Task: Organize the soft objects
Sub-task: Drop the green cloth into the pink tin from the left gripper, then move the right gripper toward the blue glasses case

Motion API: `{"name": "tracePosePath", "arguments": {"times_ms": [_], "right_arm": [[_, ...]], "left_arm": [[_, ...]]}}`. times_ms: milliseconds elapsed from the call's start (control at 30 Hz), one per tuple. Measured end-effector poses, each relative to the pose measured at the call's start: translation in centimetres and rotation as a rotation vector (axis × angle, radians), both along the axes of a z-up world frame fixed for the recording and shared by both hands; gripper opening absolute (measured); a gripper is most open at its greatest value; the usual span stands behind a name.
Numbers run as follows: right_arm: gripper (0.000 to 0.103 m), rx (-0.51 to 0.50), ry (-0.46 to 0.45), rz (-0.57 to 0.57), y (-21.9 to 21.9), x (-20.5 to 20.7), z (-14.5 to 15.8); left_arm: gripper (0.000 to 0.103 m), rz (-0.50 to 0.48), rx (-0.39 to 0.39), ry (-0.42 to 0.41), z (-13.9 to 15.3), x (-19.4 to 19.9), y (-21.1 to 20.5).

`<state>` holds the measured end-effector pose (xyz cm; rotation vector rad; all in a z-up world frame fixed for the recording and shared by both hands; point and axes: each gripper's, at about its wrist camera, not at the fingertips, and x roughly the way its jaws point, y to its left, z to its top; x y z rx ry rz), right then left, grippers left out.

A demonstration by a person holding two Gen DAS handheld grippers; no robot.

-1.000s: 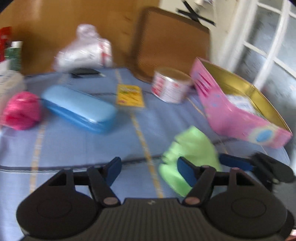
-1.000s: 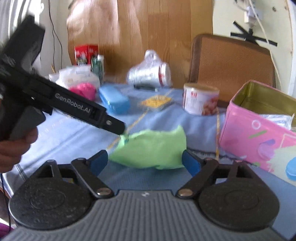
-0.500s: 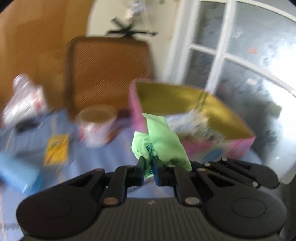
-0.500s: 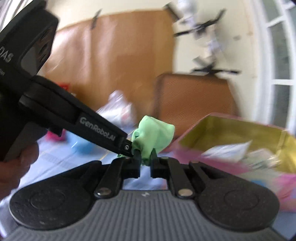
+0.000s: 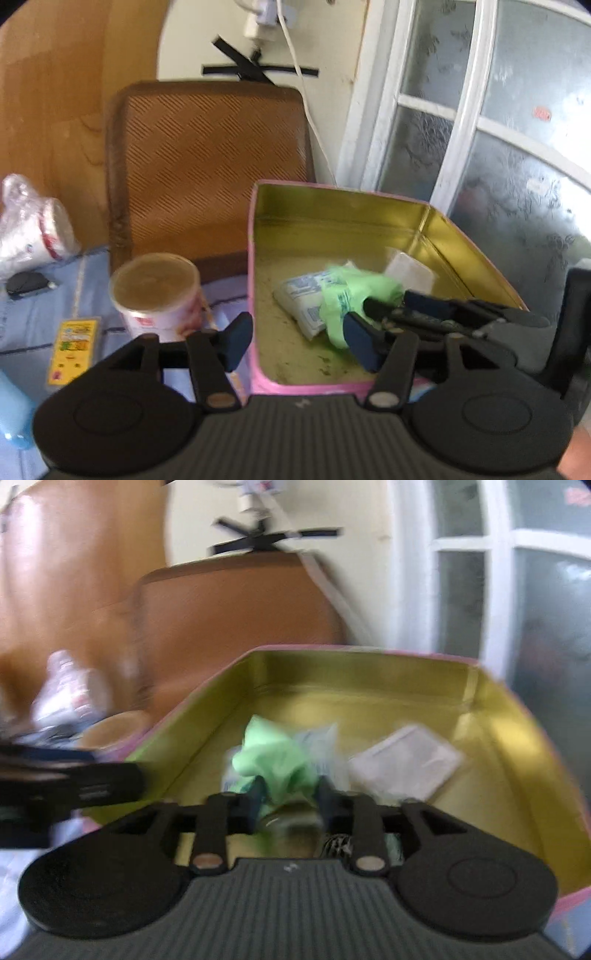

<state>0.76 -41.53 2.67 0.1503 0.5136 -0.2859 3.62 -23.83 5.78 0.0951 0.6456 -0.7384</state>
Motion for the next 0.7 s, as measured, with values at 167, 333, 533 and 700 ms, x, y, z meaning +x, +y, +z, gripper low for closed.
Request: {"name": "tracePosePath", "arguments": {"times_ms": [167, 333, 533, 700], "right_arm": [[0.053, 0.027, -0.228, -0.027, 1.9, -4.2, 1.3], [0.056, -0.007, -0.333, 0.099, 6.7, -5.4, 1.9], [0.06, 0.012, -0.237, 0.457, 15.5, -3.2, 0.1], [0.077, -0.024, -0.137, 0.656, 22.5, 1.6, -1.4]], "left_arm": [[0.062, 0.099, 0.015, -0.077, 0.6, -0.7, 5.1], [0.062, 0.323, 0.128, -0.088, -1.8, -1.0, 12.8], [0.061, 0.574, 0.139, 0.065, -6.0, 0.4, 24.5], [0.061, 0.728, 0.177, 0.047, -6.8, 1.6, 28.9]]}}
